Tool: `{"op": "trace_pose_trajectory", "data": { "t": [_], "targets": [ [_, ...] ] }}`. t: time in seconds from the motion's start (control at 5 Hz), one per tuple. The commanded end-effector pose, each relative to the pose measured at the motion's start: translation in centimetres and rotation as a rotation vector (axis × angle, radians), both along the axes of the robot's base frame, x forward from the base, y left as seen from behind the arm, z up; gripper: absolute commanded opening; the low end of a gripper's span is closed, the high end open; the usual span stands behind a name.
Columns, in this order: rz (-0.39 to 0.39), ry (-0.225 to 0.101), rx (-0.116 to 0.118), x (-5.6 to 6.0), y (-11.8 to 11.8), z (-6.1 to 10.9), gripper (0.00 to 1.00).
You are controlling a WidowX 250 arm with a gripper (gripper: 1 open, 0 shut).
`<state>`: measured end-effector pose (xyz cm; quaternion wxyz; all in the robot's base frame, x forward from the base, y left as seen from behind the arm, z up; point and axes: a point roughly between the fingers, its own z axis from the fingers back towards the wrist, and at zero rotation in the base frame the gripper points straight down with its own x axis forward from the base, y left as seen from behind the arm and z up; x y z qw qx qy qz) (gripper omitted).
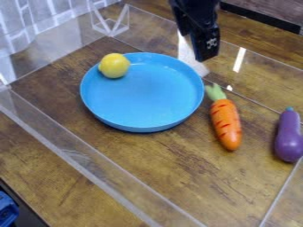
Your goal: Move the carrot to the right side
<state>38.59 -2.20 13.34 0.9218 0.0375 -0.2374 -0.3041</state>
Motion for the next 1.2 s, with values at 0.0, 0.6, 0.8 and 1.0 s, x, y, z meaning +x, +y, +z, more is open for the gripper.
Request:
{"op": "trace_pose_trajectory", "data": {
  "t": [0.0, 0.6, 0.8, 1.0],
  "targets": [
    [-0.018, -0.040, -0.009, -0.1, -0.2, 0.7, 1.00],
    [-0.156, -0.005, -0.031, -1.4, -2.6, -1.8, 1.00],
    [-0.216, 0.013, -0.039, -3.1, -4.0, -2.7, 1.00],
    [-0.273, 0.048, -0.034, -4.4, -5.4, -4.5, 1.00]
  ]
}}
